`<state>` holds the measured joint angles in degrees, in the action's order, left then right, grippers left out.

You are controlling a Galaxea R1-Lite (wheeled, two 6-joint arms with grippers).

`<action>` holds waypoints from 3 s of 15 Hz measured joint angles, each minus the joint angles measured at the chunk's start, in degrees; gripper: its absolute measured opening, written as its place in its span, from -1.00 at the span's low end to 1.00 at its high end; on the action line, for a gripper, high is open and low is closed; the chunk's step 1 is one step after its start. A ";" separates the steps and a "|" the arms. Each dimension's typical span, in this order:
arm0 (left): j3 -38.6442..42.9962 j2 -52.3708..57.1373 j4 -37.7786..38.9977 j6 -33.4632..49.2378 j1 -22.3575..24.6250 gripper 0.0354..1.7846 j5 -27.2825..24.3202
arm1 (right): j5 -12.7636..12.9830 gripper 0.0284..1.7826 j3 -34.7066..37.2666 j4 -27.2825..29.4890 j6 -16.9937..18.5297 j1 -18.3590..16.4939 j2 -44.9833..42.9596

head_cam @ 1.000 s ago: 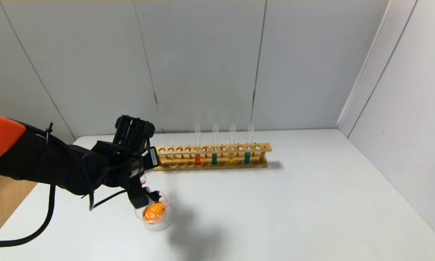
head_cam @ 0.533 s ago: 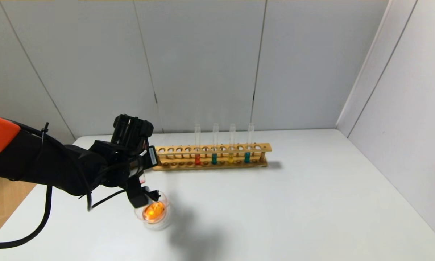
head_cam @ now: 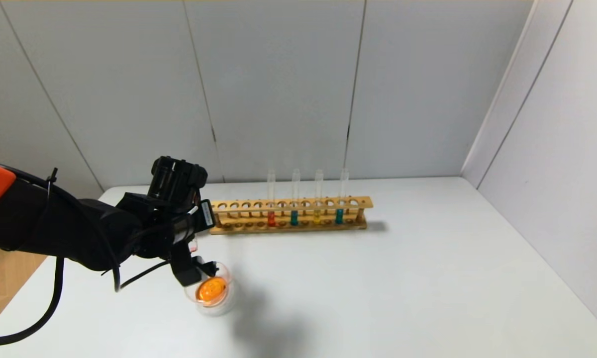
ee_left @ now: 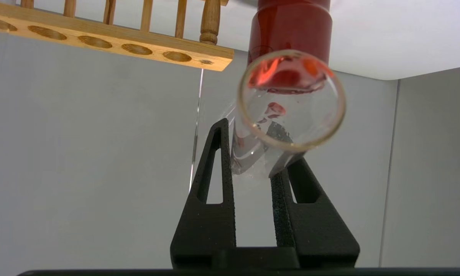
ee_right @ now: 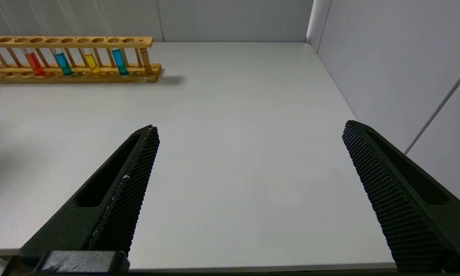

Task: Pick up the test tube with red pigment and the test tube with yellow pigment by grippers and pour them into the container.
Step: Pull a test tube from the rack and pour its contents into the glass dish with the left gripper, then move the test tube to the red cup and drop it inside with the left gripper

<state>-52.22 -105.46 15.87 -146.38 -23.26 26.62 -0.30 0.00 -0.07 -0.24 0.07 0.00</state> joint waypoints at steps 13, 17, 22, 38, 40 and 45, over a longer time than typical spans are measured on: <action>-8.06 7.25 -20.83 56.33 0.80 -0.68 -2.35 | 0.00 0.96 0.00 0.00 0.00 0.00 0.00; -25.78 8.24 -43.63 89.77 1.02 -0.68 -19.14 | 0.00 0.96 0.00 0.00 -0.05 -0.02 0.00; -30.53 11.97 -53.55 115.30 5.13 -0.68 -49.41 | -0.02 0.96 0.00 0.00 0.00 -0.02 0.00; -8.22 12.79 -4.79 139.34 22.53 -0.68 -52.25 | 0.00 0.96 0.00 0.00 -0.02 -0.02 0.00; -9.95 11.30 -4.38 141.62 24.00 -0.68 -51.76 | -0.02 0.96 0.00 0.00 0.00 -0.02 0.00; -11.97 6.97 -2.34 142.40 27.61 -0.68 -51.76 | -0.02 0.96 0.00 0.00 0.00 0.02 0.00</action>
<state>-64.20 -98.49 13.53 -3.99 4.35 -25.14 -0.33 0.00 -0.07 -0.24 0.10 0.00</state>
